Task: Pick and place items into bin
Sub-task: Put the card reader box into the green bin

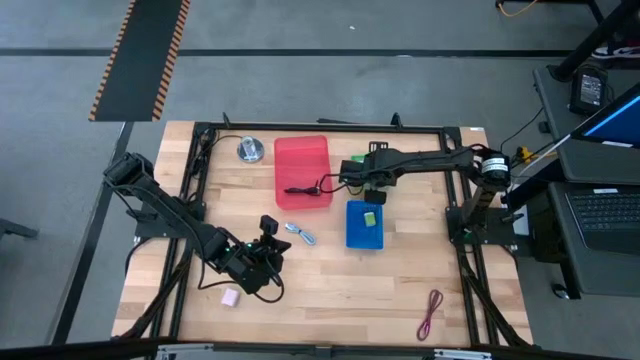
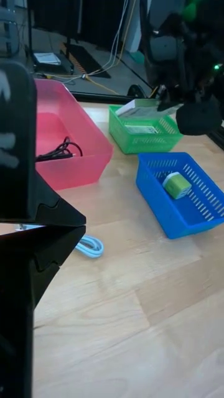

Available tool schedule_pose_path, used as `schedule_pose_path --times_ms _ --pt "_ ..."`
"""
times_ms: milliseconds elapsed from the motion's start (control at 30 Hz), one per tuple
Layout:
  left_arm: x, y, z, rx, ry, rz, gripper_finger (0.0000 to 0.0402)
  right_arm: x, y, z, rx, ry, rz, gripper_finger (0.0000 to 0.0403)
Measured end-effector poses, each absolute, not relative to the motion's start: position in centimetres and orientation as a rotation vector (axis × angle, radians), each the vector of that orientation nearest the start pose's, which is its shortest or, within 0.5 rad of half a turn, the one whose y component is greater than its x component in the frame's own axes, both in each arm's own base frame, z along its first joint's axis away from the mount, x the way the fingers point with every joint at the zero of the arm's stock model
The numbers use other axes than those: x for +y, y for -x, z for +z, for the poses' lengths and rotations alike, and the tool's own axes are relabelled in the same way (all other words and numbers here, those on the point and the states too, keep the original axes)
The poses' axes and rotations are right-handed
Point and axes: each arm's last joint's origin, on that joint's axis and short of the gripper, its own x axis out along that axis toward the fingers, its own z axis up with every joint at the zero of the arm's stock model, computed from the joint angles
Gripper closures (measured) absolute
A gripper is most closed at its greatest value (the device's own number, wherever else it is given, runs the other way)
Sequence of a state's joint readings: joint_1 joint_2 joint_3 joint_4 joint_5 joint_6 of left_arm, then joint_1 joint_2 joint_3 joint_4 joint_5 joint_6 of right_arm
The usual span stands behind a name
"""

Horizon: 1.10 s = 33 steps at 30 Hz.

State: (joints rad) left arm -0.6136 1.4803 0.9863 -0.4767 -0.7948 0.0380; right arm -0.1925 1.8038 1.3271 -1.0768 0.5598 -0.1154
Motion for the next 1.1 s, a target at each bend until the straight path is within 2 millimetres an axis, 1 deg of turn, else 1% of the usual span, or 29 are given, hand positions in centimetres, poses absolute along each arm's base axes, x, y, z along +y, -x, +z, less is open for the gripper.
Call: schedule_pose_path --times_ms 200,400,567,700,800,1100 --pt "-15.0 -24.9 23.0 0.746 -0.666 0.153 0.0399 -8.5 -31.3 20.0 1.618 0.349 -0.516 0.0400" --pt "-15.0 -24.9 23.0 0.745 -0.665 0.153 0.0401 -8.8 -31.2 19.5 1.602 0.342 -0.526 0.0365" --pt "-15.0 -24.9 23.0 0.745 -0.663 0.153 0.0398 -8.8 -31.5 19.5 1.575 0.343 -0.530 0.0334" --pt "-15.0 -24.9 23.0 0.745 -0.663 0.153 0.0400 -8.8 -31.3 19.5 1.593 0.345 -0.525 0.0317" --pt "-15.0 -24.9 23.0 0.745 -0.663 0.154 0.0400 -8.8 -31.3 19.5 1.599 0.347 -0.524 0.0312" --pt "-15.0 -24.9 23.0 0.747 -0.645 0.149 0.0400 -8.7 -30.9 19.5 1.639 0.346 -0.518 0.0313"
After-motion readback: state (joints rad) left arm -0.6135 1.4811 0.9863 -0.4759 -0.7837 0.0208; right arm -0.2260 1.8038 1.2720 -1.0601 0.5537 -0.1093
